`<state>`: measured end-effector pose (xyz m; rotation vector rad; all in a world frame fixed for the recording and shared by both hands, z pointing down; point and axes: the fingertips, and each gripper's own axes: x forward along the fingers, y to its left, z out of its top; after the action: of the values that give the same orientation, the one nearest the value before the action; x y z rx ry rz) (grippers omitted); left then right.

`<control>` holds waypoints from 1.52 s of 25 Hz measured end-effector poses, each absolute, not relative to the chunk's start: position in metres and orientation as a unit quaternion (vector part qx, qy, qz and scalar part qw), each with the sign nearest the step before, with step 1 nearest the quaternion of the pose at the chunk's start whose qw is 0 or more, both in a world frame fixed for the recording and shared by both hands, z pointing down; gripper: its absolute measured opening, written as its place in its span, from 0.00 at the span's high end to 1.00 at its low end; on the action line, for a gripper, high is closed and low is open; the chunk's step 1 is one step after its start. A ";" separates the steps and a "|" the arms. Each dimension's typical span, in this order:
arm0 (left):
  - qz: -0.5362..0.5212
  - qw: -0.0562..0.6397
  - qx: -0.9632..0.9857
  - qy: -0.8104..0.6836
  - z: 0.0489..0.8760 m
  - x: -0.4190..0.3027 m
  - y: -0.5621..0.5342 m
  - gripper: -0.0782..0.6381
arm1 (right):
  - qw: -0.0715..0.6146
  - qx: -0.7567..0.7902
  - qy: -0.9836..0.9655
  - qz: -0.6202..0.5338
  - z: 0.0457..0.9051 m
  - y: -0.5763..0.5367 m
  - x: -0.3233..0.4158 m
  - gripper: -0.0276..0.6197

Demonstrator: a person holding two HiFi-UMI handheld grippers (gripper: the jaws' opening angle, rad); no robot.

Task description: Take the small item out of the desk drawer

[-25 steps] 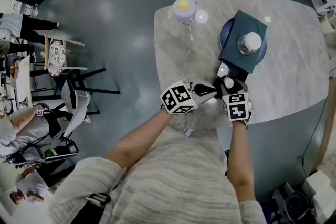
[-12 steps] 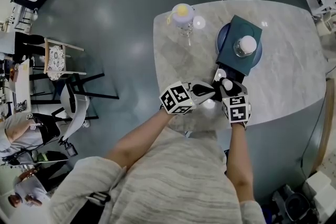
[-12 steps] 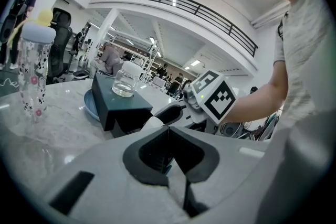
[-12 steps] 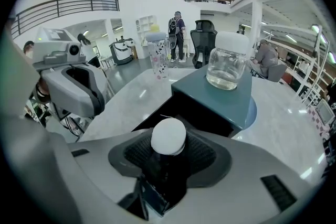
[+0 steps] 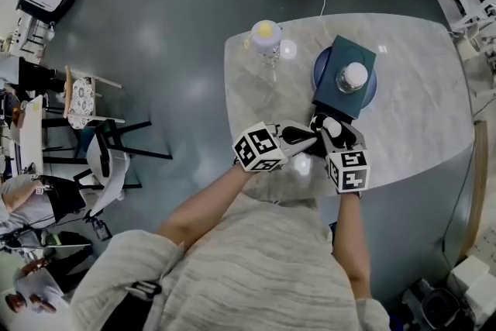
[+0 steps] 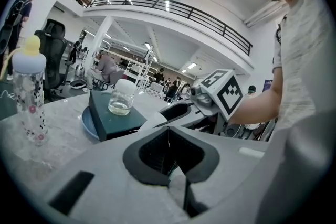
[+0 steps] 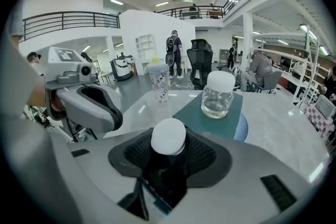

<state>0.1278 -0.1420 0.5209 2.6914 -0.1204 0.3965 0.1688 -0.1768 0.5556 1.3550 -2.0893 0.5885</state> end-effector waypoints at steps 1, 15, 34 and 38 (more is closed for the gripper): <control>0.141 0.204 0.968 -0.044 0.515 0.127 -0.143 0.87 | 0.280 0.509 -0.785 0.215 0.548 -0.177 0.168 0.68; 0.100 0.126 0.986 -0.038 0.423 0.126 -0.143 0.87 | 0.100 0.518 -0.838 0.137 0.419 -0.168 0.155 0.68; 0.010 0.050 0.999 -0.009 0.324 0.117 -0.113 0.87 | -0.016 0.495 -0.868 0.041 0.321 -0.129 0.143 0.68; 0.002 0.054 0.999 -0.005 0.316 0.114 -0.108 0.87 | -0.023 0.494 -0.869 0.035 0.314 -0.123 0.140 0.68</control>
<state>0.1145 -0.1076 0.3161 3.0336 -0.0163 0.0058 0.1403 -0.1230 0.3140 1.5751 -2.7700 0.1113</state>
